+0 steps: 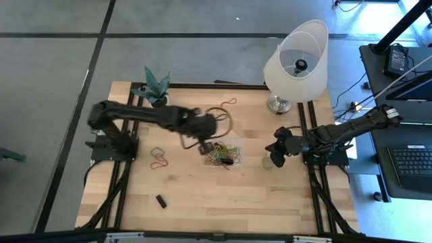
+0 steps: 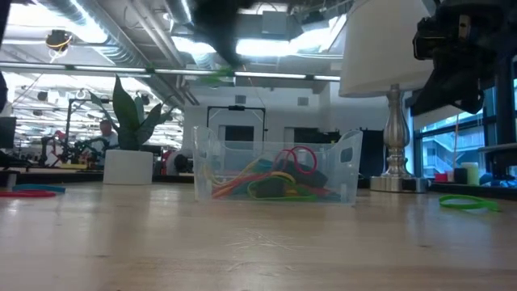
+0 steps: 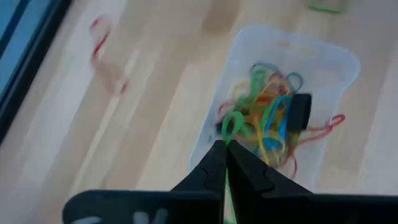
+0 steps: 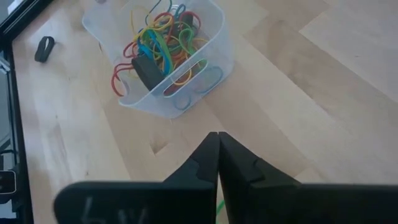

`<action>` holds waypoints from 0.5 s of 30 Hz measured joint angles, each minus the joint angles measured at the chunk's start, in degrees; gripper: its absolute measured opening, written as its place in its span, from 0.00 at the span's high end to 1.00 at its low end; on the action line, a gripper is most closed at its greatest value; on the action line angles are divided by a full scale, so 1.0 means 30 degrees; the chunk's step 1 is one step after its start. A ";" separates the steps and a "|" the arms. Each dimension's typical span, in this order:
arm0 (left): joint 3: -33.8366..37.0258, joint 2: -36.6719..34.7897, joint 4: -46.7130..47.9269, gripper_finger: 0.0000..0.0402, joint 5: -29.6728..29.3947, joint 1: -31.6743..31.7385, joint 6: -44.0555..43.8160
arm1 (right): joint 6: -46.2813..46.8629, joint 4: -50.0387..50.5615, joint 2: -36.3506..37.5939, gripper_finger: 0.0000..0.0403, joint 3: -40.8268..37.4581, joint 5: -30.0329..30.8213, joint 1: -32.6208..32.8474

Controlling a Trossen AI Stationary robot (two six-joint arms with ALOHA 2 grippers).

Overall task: Pick and place rubber bands into bin
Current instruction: Put the green rubber band into the transparent bin

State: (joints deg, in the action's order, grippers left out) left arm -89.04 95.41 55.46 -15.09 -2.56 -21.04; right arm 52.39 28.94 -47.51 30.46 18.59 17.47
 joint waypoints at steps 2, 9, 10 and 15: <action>-0.1056 0.1491 -0.0673 0.99 0.1009 0.0449 0.2010 | 0.0014 -0.0004 0.0000 0.97 0.0000 0.0000 0.0000; -0.3966 0.6777 -0.0896 0.99 0.2612 0.0609 0.6073 | 0.0527 0.0003 0.0000 0.98 0.0000 -0.0007 0.0000; -0.4083 0.7286 -0.0865 0.99 0.2827 0.0542 0.6175 | 0.0547 0.0003 0.0000 0.98 0.0000 -0.0007 0.0000; -0.4224 0.9152 -0.0928 0.98 0.3623 0.0243 0.5820 | 0.0982 0.0010 0.0000 0.97 0.0007 -0.0007 0.0000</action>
State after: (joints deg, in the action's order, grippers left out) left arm -101.71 122.87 52.68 -4.22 -1.83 -3.58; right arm 55.34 28.97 -47.51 30.48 18.57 17.47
